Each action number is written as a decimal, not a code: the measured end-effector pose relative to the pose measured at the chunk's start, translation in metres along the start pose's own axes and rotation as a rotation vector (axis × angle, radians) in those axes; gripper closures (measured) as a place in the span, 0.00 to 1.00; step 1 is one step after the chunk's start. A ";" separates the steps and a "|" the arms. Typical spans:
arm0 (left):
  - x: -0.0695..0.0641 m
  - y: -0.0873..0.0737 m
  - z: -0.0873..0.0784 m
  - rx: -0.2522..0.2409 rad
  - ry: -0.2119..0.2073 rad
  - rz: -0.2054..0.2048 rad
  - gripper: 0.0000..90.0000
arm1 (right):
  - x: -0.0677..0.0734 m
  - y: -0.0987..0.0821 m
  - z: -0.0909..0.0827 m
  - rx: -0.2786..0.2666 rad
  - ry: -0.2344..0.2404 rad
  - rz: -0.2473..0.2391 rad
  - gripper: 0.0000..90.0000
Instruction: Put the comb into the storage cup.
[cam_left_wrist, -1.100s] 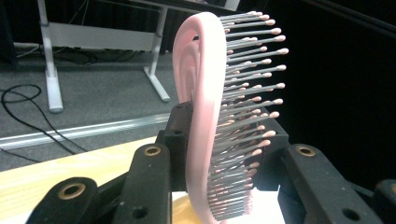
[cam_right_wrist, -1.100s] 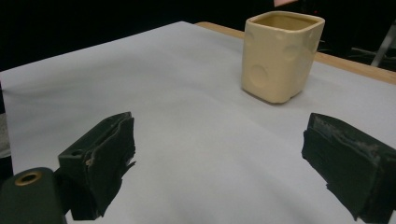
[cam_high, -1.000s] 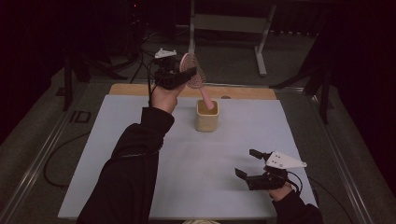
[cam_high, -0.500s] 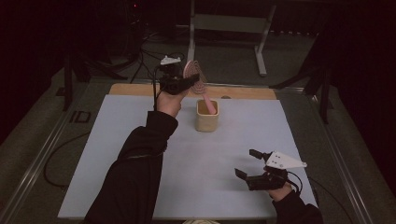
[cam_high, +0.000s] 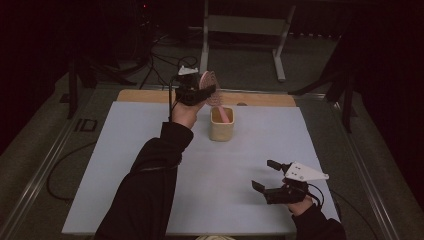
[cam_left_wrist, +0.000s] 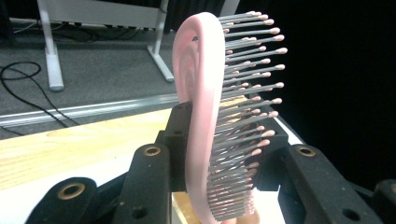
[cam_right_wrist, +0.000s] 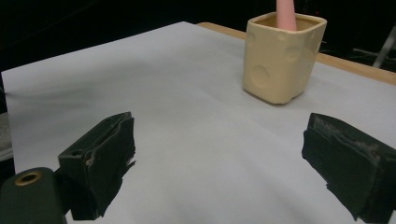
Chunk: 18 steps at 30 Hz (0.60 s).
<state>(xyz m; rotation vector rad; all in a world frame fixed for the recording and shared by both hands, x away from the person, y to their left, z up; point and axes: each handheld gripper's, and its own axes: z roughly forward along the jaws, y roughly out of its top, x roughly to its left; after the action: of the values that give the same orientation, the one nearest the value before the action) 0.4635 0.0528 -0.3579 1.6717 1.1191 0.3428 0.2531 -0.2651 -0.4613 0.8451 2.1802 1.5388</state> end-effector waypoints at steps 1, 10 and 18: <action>0.000 -0.001 0.001 0.002 0.000 -0.001 0.74 | 0.000 0.000 0.000 0.000 -0.002 0.002 0.10; -0.001 -0.008 0.006 0.026 -0.004 0.012 0.74 | 0.000 0.000 0.001 0.002 0.001 0.002 0.10; 0.001 -0.017 0.014 0.047 -0.019 0.014 0.73 | 0.000 0.000 0.000 0.001 0.003 0.003 0.10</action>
<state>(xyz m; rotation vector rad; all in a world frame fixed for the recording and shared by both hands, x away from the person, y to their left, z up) 0.4650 0.0458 -0.3782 1.7214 1.1098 0.3107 0.2531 -0.2648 -0.4617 0.8475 2.1829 1.5420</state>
